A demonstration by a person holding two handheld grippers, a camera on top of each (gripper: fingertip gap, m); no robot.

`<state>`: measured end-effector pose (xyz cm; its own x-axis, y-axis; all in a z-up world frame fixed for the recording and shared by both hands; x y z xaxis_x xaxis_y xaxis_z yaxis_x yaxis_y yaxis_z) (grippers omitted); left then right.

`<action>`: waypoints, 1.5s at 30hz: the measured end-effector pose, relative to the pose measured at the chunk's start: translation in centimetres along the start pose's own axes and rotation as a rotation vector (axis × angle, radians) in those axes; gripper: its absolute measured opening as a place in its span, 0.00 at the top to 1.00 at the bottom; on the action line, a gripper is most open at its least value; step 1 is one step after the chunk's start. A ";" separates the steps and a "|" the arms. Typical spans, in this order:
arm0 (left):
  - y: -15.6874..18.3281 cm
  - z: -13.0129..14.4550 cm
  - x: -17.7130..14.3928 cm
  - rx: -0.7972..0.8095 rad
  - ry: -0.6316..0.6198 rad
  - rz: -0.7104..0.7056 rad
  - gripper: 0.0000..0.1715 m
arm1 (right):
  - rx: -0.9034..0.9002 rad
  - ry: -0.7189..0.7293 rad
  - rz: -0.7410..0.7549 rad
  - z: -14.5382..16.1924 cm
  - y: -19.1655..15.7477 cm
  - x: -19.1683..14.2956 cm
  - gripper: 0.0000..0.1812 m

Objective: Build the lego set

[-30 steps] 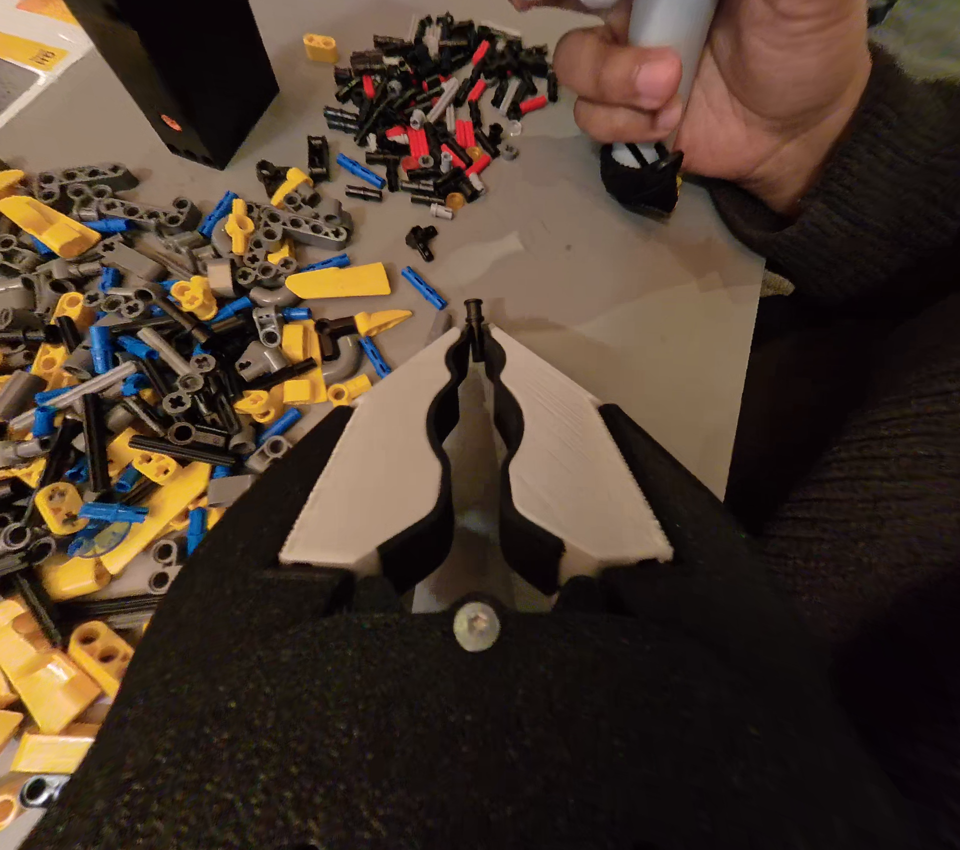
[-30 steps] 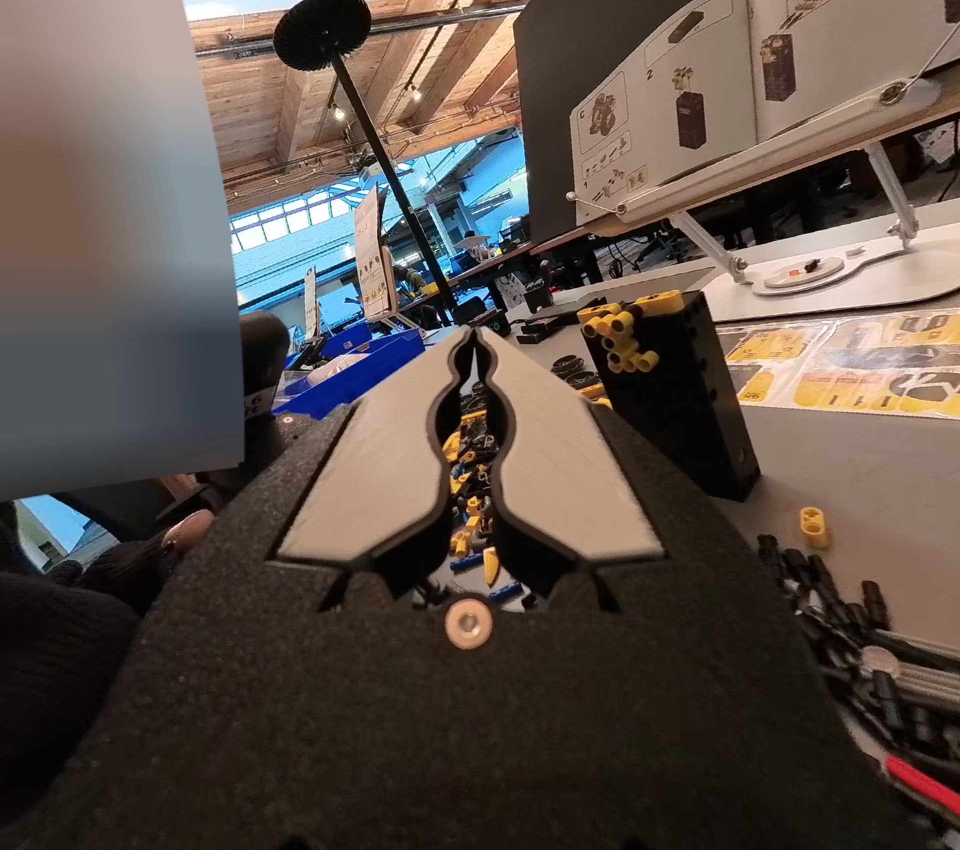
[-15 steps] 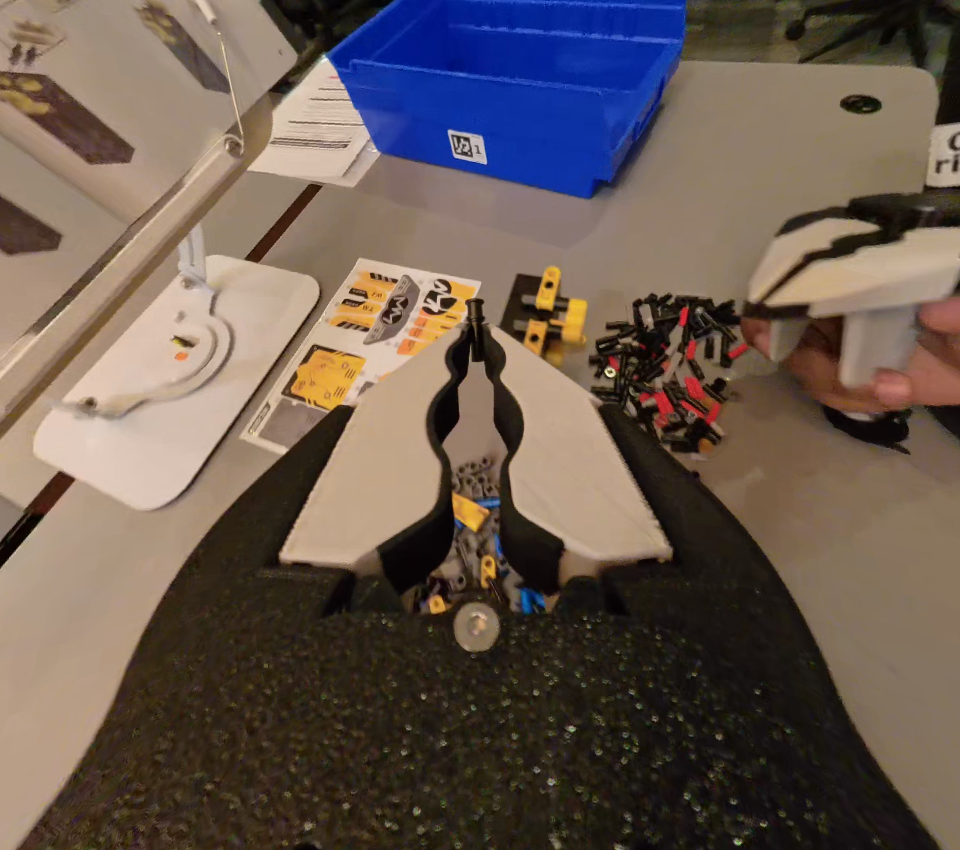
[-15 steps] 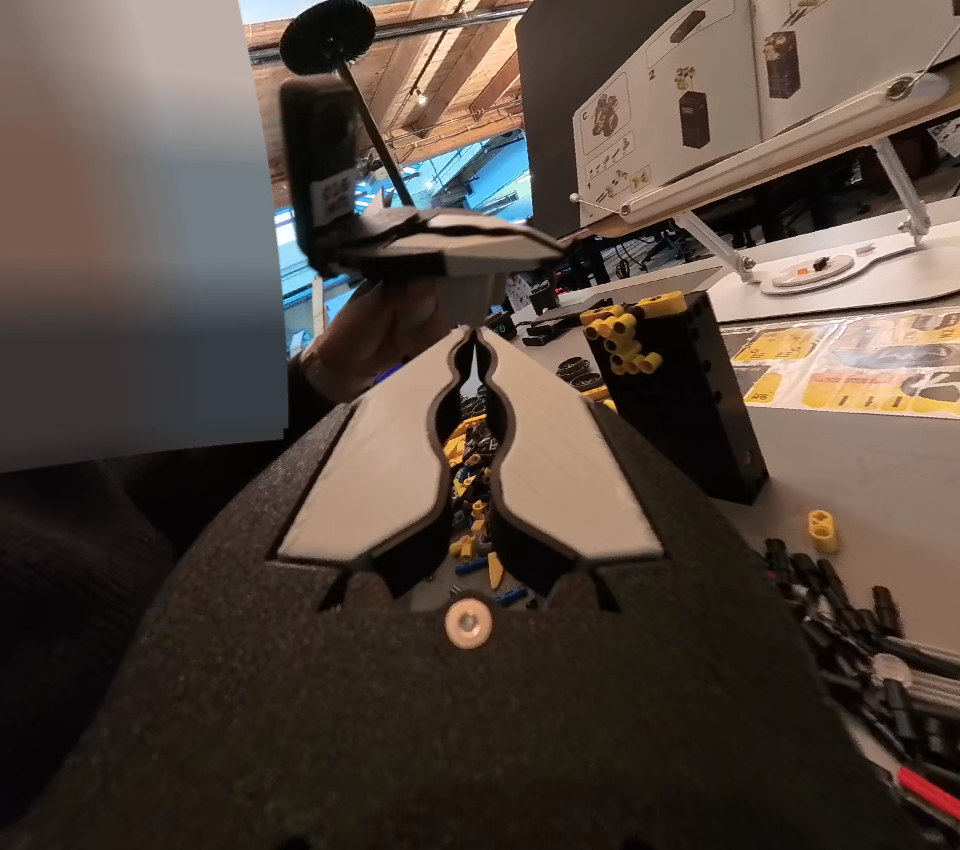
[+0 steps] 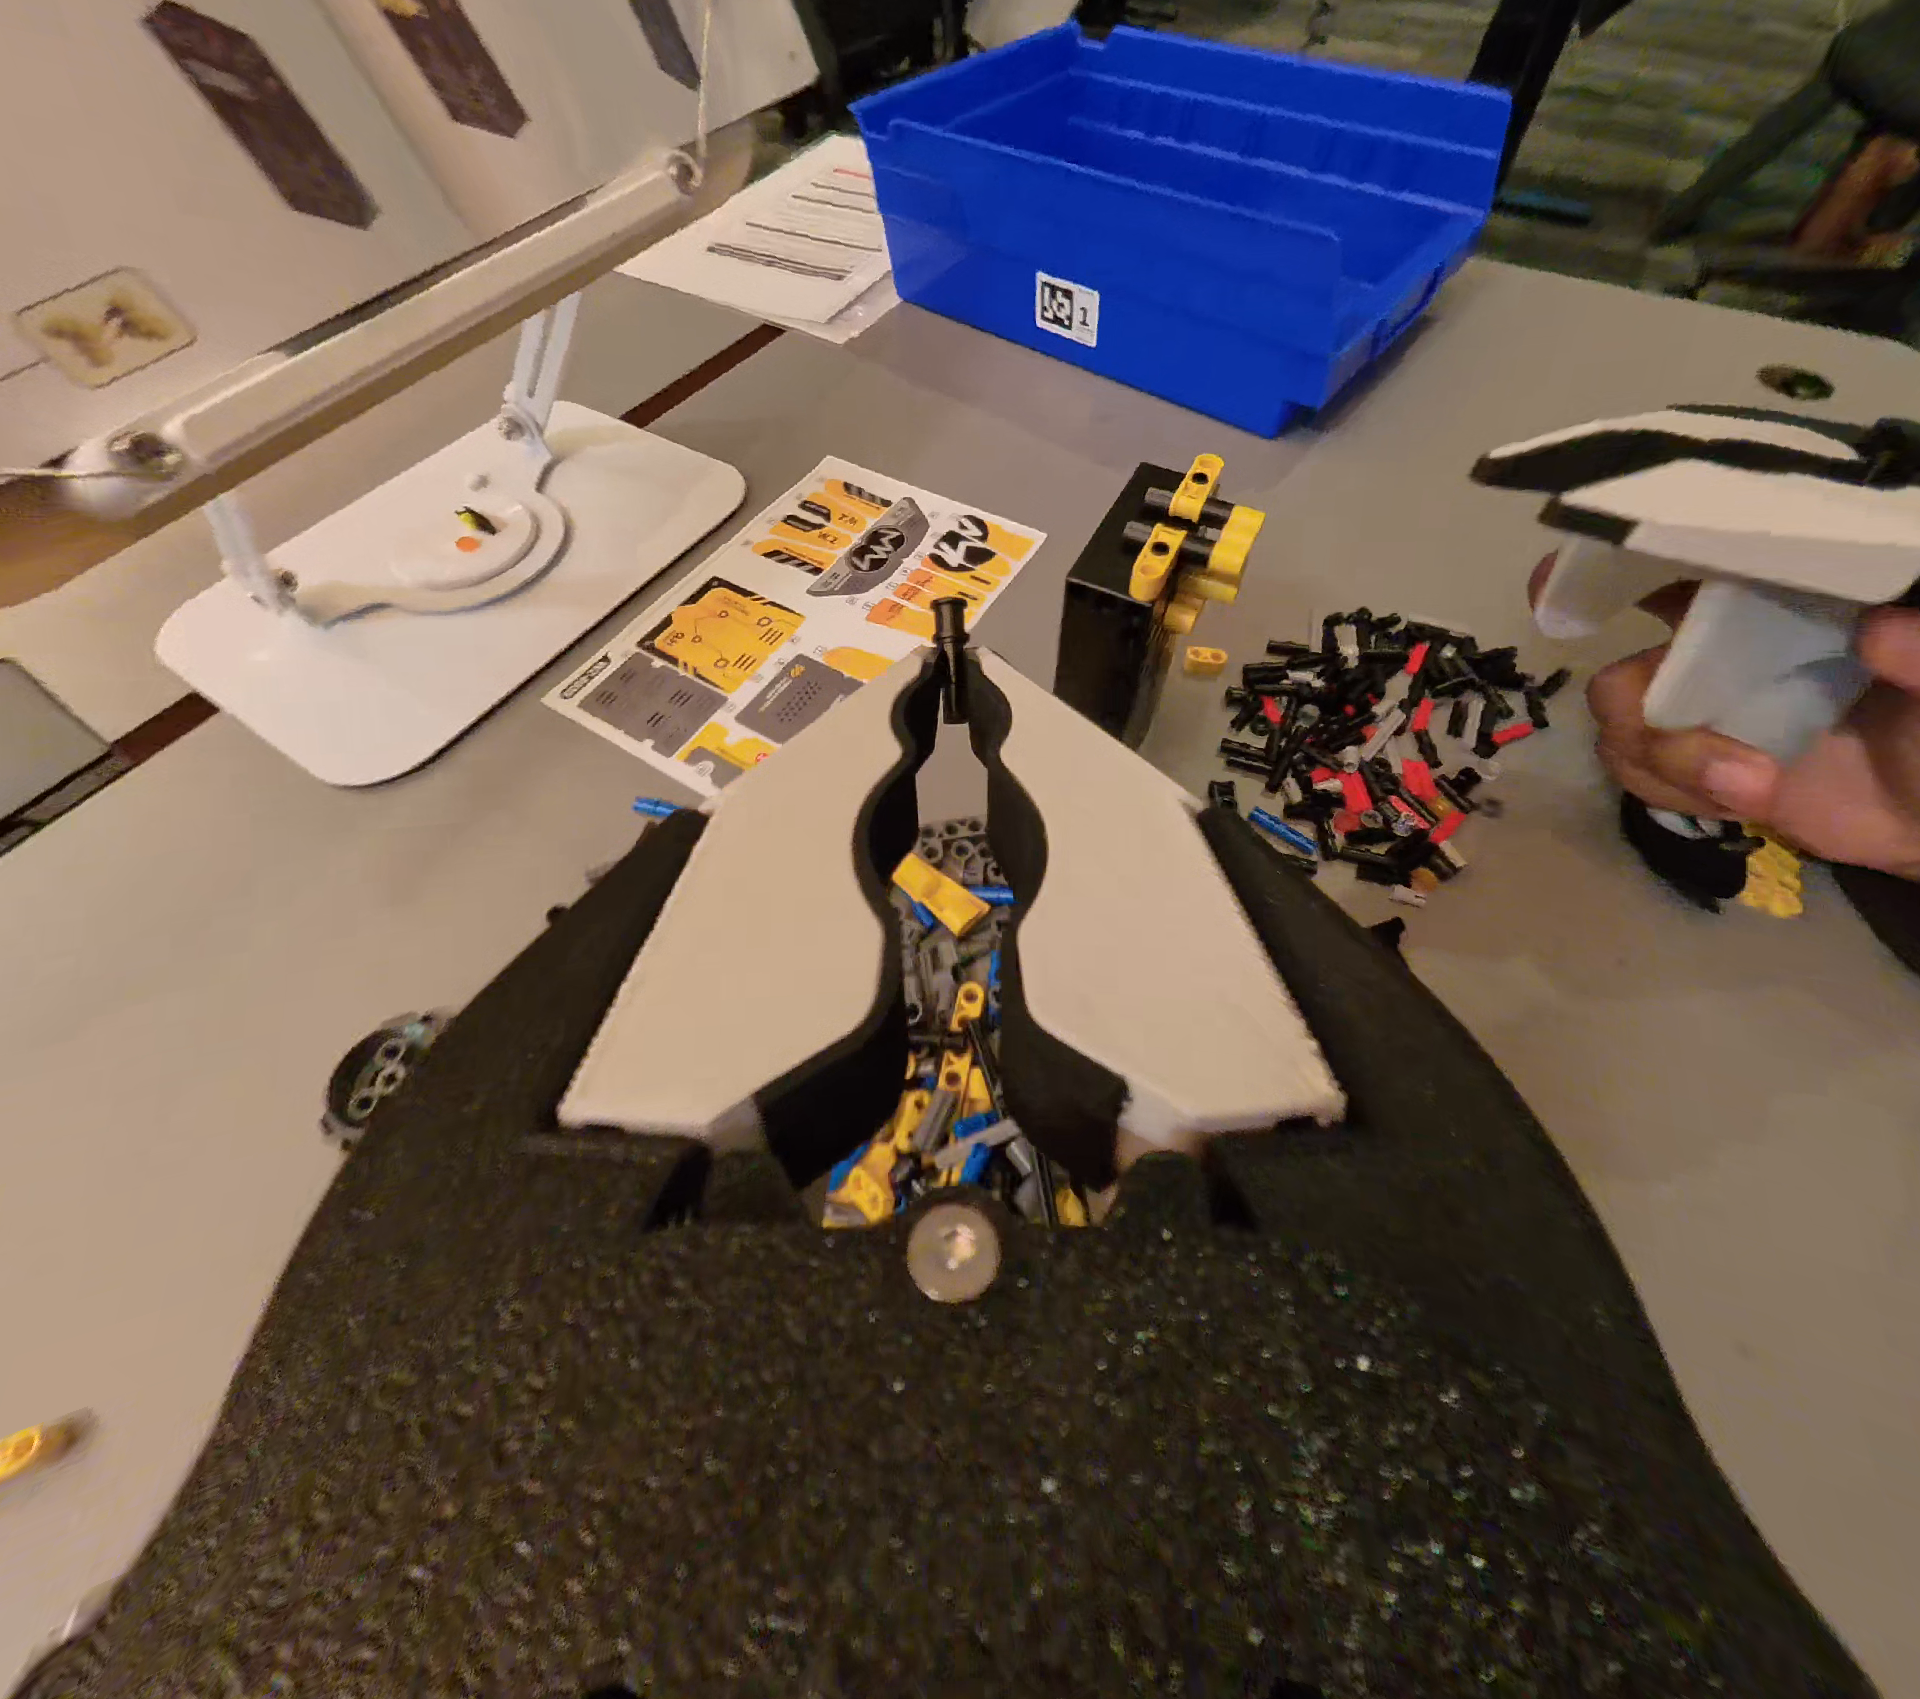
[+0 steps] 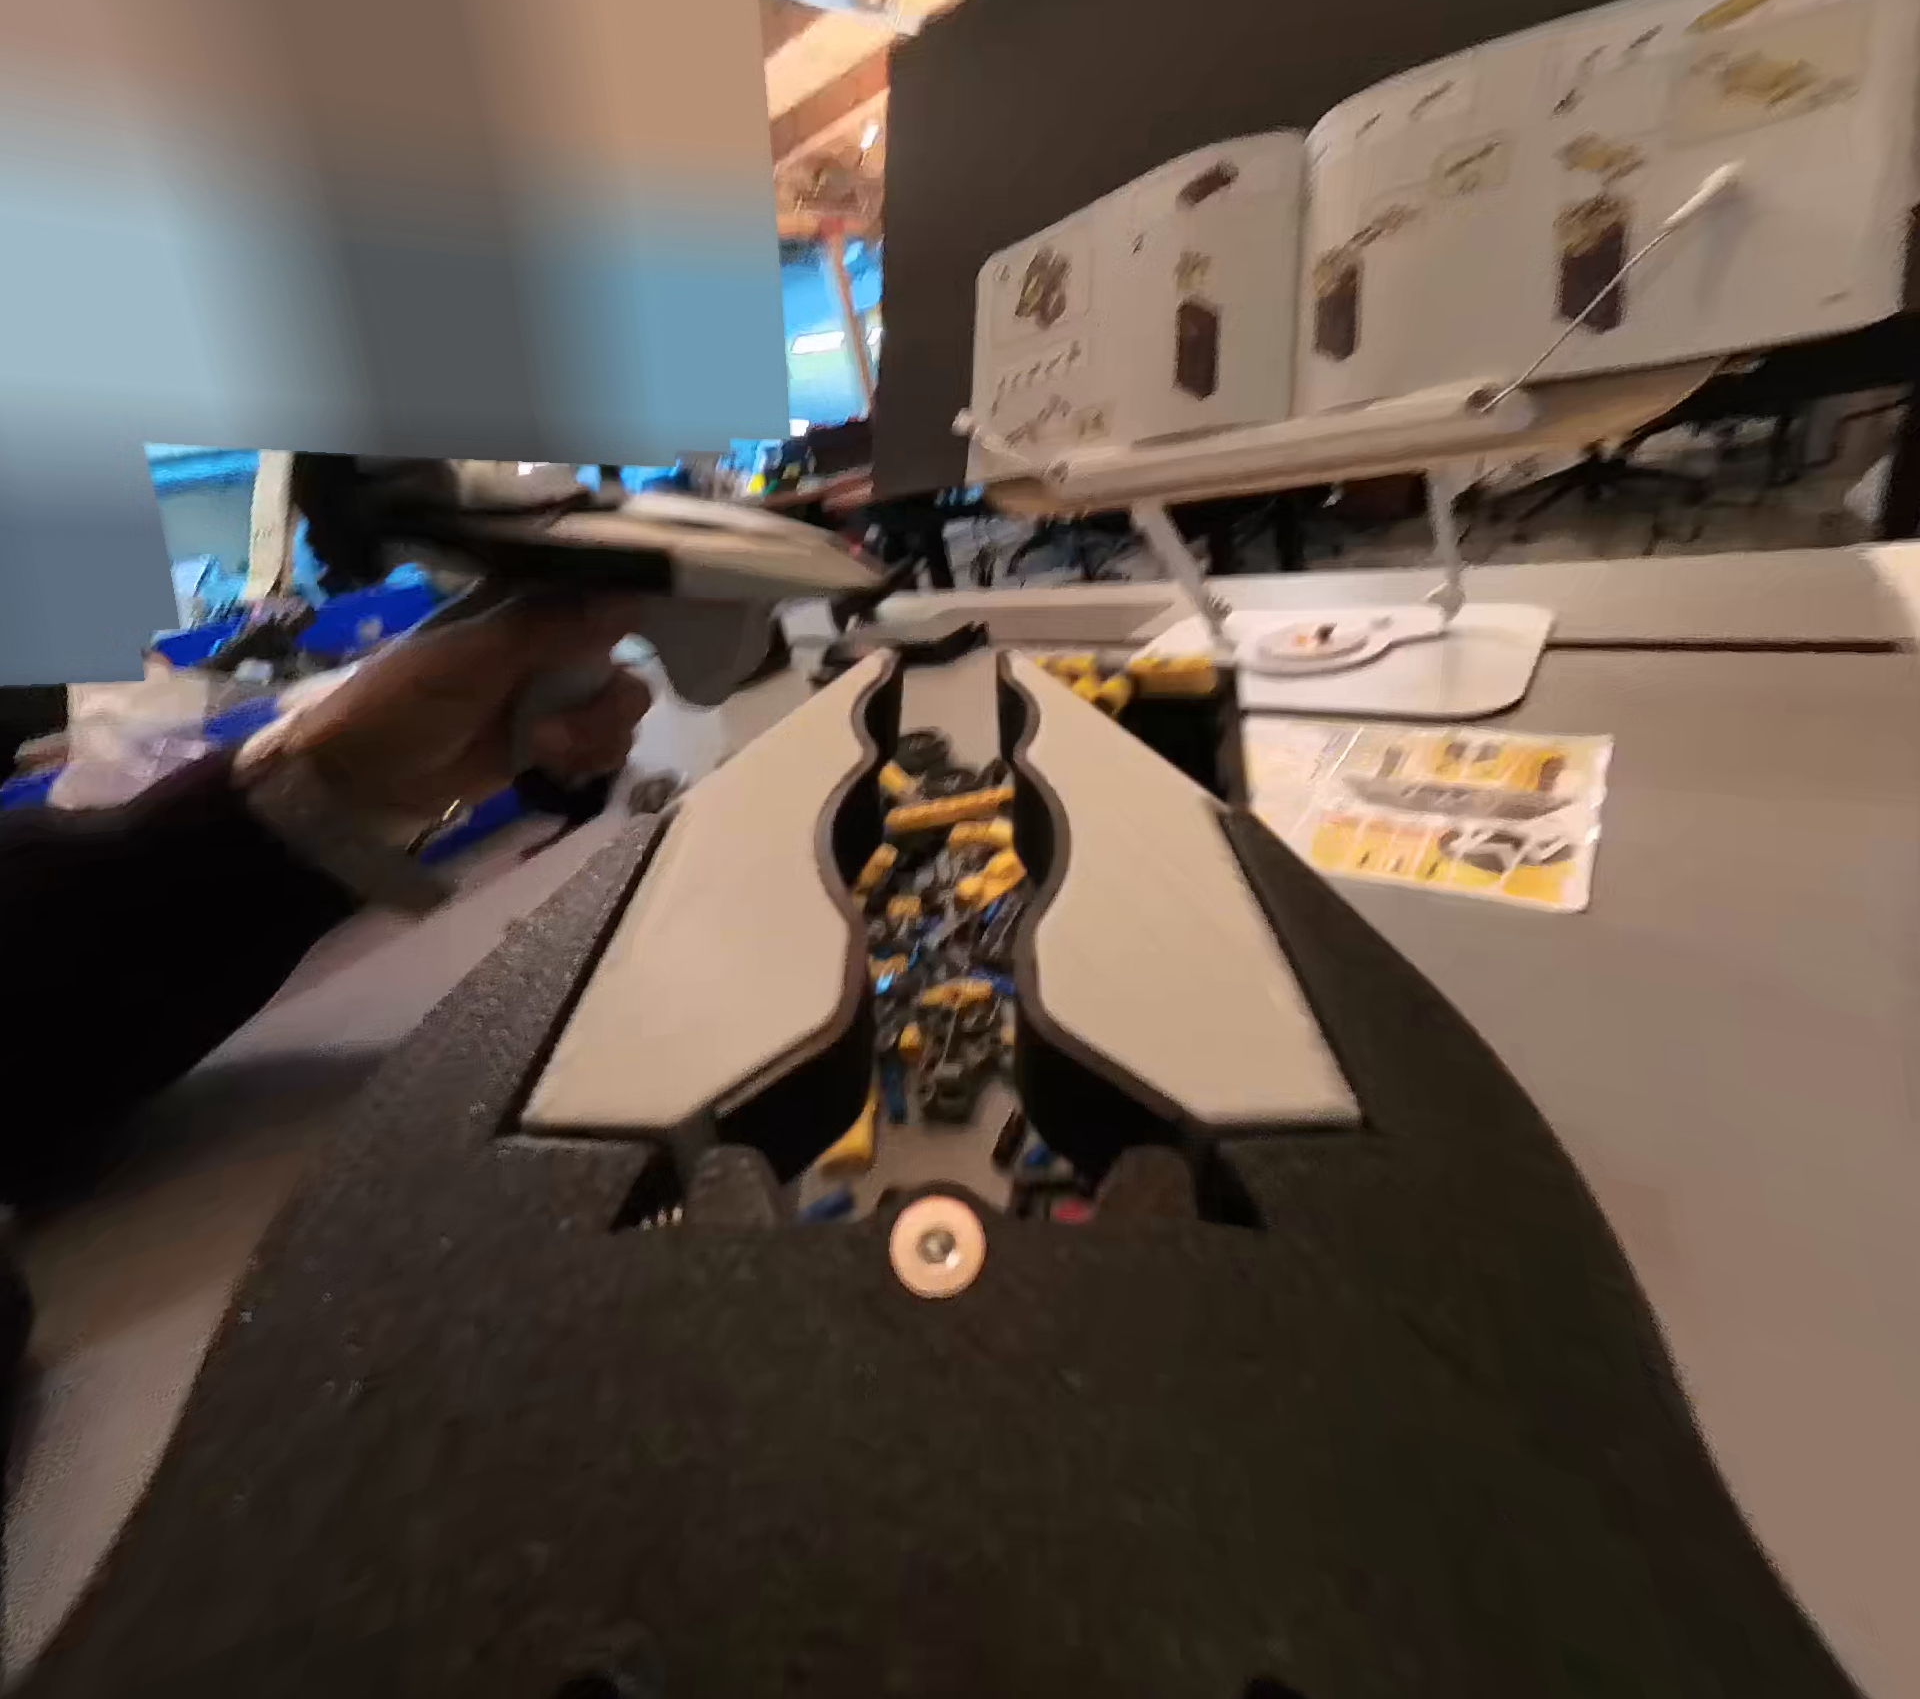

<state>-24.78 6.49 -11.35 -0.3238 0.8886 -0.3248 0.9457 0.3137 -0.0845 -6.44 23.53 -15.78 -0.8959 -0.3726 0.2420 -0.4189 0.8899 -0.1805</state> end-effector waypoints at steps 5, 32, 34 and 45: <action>-1.0 0.3 -2.1 -0.062 0.045 -0.060 0.98 | -0.125 -0.035 0.028 -2.8 -0.2 1.9 0.80; -3.8 3.6 -5.3 -0.208 0.250 -0.103 0.98 | -0.084 -0.151 -0.074 -3.4 9.5 6.4 0.71; -4.1 3.7 -5.3 -0.229 0.245 -0.090 0.98 | -0.081 -0.155 -0.082 -3.3 9.3 6.3 0.71; -4.2 3.9 -5.1 -0.227 0.238 -0.088 0.98 | 0.012 -0.134 -0.090 -2.8 9.8 5.4 0.71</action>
<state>-27.01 -0.65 -13.03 -0.4260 0.8998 -0.0943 0.8927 0.4350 0.1182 -15.00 30.94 -13.57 -0.8660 -0.4831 0.1290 -0.4994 0.8483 -0.1758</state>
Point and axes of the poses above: each gripper's, where its closed fingertips meet, x out along the fingers, z out of its underside, y = z × x across the jaws, the point moved 10 cm from there along -x, back along the fingers, and after that the axes turned 10 degrees about -z, right-handed, at the moved point
